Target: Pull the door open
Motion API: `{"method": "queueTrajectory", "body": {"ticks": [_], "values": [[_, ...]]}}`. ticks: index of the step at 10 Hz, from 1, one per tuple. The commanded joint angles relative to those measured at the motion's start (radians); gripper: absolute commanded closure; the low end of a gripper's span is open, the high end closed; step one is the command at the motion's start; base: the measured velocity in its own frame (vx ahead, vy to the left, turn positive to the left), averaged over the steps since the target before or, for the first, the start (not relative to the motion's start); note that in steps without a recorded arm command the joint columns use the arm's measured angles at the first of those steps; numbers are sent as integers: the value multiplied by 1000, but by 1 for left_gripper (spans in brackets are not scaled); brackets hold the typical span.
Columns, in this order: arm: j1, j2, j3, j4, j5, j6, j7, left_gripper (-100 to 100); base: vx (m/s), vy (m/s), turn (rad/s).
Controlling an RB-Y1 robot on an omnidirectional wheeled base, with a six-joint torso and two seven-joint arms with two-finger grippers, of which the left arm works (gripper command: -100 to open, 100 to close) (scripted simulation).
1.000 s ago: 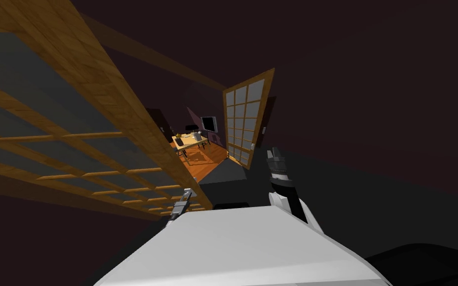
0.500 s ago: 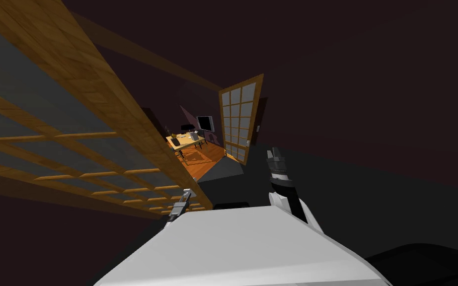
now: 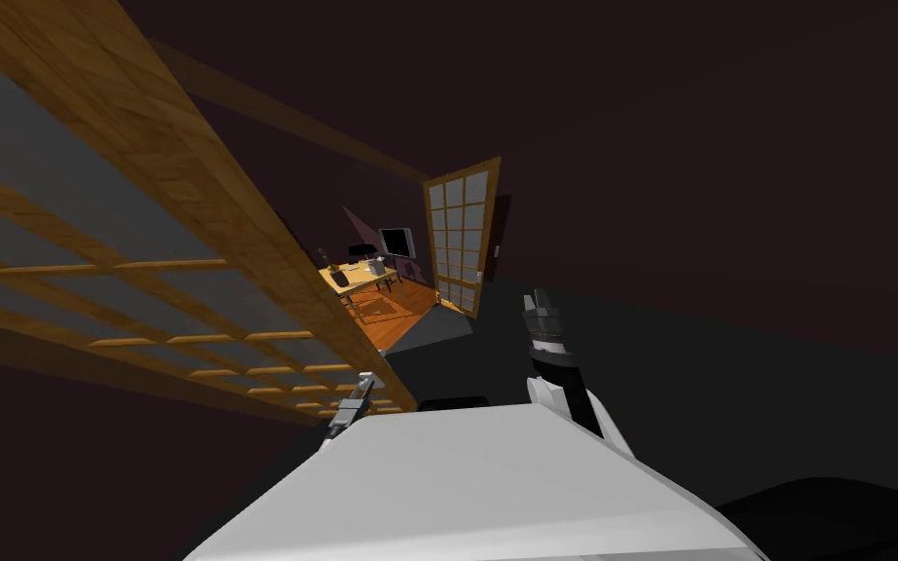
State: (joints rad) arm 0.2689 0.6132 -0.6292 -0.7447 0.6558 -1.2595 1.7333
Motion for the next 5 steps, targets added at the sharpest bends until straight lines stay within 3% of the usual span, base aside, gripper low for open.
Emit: {"method": "queueTrajectory", "body": {"ticks": [1,5], "values": [[0,0,0,0,0,0,0,100,-75,15,-17],[-11,3,-16,29,-7,-21,19,100,-183,40,-133]]}}
